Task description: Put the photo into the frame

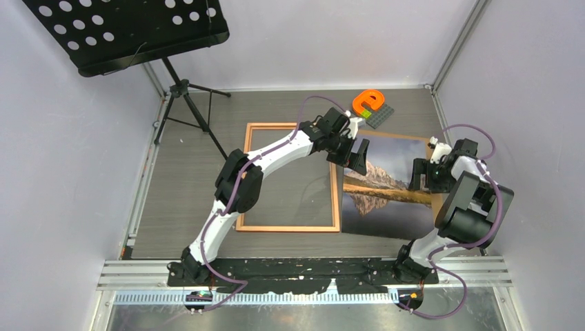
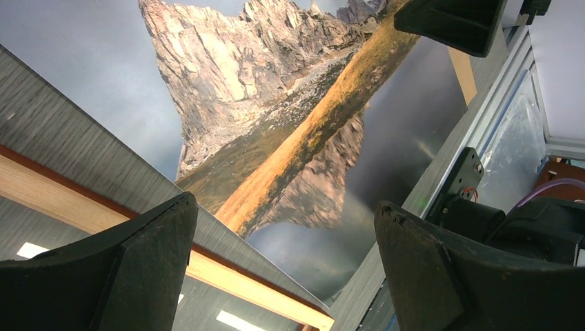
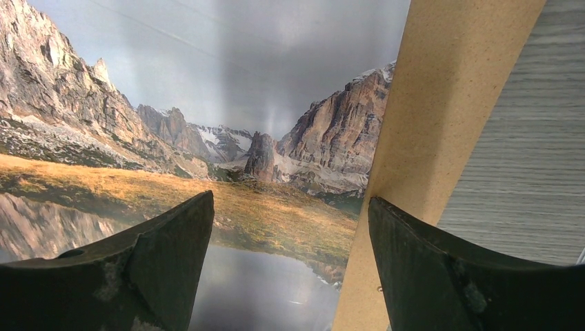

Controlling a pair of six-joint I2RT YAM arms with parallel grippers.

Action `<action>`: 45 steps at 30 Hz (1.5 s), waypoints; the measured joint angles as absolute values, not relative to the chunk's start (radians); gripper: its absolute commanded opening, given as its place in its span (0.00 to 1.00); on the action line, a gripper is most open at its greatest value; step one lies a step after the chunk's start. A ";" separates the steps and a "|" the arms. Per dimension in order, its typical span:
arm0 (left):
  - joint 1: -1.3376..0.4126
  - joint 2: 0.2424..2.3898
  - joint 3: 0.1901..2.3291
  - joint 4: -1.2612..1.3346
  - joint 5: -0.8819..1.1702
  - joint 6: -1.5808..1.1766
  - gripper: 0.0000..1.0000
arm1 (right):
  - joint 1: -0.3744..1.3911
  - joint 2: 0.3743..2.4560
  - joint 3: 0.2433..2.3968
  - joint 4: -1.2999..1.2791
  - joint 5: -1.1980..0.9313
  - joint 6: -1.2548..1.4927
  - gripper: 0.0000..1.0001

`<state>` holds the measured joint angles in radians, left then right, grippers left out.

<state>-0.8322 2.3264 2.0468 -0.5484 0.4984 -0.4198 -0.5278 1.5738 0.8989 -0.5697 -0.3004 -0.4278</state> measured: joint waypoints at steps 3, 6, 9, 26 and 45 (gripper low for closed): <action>-0.832 2.326 2.047 -0.551 0.498 -0.420 0.98 | -0.528 1.585 0.911 -0.582 -0.300 -0.428 0.88; -0.832 2.327 2.047 -0.551 0.498 -0.430 0.98 | -0.528 1.590 0.916 -0.587 -0.300 -0.427 0.88; -0.833 2.336 2.057 -0.552 0.498 -0.441 0.98 | -0.528 1.592 0.920 -0.592 -0.300 -0.427 0.88; -0.857 2.431 2.115 -0.628 0.368 -0.471 0.97 | -0.528 1.602 0.929 -0.598 -0.300 -0.424 0.88; -0.881 2.431 2.114 -0.662 0.378 -0.535 0.98 | -0.528 1.604 0.933 -0.602 -0.303 -0.420 0.87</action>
<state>-0.8806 2.4306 2.1143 -0.6617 0.3782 -0.5346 -0.5278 1.6043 0.9325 -0.6018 -0.3027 -0.4198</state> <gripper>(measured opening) 0.971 0.875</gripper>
